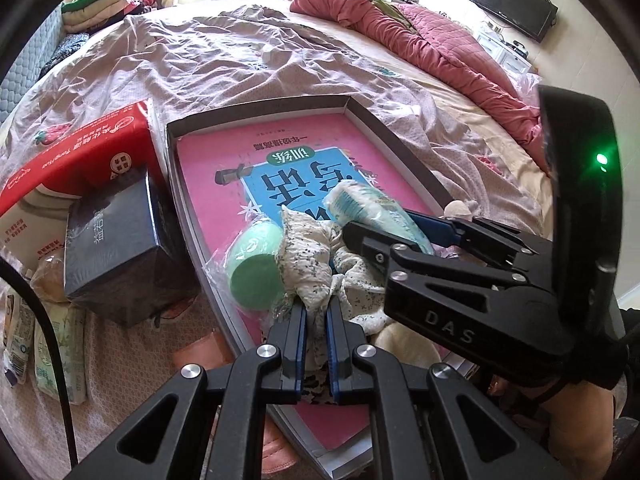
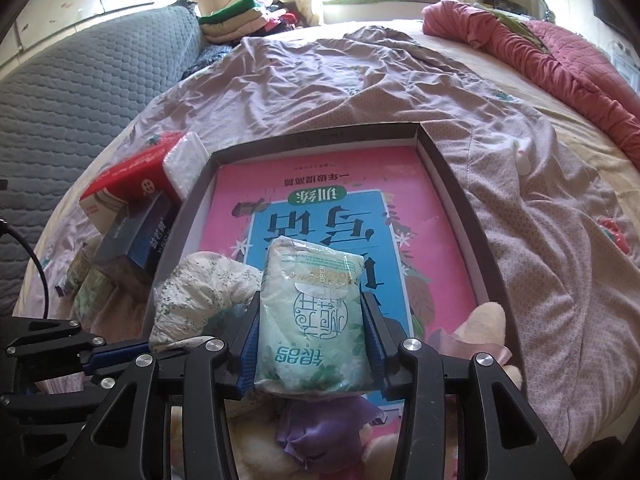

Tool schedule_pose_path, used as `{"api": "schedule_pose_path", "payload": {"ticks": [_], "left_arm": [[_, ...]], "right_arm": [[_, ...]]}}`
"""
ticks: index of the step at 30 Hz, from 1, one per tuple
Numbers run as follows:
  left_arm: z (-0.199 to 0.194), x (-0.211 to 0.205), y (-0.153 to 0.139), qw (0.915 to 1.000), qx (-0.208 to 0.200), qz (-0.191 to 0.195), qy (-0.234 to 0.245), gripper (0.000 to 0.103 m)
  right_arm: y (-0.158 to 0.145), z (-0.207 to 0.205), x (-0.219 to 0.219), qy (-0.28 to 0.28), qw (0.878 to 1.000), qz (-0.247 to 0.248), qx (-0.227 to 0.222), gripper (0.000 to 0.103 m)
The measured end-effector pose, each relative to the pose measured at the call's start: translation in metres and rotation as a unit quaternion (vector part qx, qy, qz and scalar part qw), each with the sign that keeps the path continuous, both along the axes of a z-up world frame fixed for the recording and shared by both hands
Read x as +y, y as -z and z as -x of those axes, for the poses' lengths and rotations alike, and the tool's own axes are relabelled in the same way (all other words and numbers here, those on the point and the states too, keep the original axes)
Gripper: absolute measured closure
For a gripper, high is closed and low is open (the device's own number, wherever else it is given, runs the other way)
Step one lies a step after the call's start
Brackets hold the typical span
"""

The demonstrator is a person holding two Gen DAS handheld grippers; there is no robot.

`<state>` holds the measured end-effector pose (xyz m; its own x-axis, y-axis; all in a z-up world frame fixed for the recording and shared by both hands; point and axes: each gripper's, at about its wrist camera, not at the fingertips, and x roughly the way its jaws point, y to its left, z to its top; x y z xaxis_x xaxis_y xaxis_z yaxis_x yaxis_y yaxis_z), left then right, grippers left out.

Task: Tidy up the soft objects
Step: 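Lower the scrunchie and open the left gripper while the right gripper releases the wipes pack on the tray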

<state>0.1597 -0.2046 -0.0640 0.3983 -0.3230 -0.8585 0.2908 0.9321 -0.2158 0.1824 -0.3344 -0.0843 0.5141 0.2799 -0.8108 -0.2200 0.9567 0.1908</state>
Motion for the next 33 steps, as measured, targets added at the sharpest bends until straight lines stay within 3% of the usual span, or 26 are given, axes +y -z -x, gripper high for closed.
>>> {"api": "schedule_pose_path", "payload": {"ticks": [15,19,33], "left_arm": [[-0.004,-0.004,0.005,0.9999,0.008,-0.009,0.0,0.094],[-0.004,-0.004,0.004,0.9999,0.006,-0.009,0.0,0.094],[0.002,-0.002,-0.009,1.0,-0.002,0.001,0.004,0.093]], "right_arm": [[0.005,-0.004,0.009,-0.01,1.0,0.021,-0.002,0.053],[0.0,-0.002,0.008,-0.011,0.999,0.027,-0.011,0.042],[-0.032,0.017,-0.01,0.013,0.998,0.025,-0.049,0.029]]}}
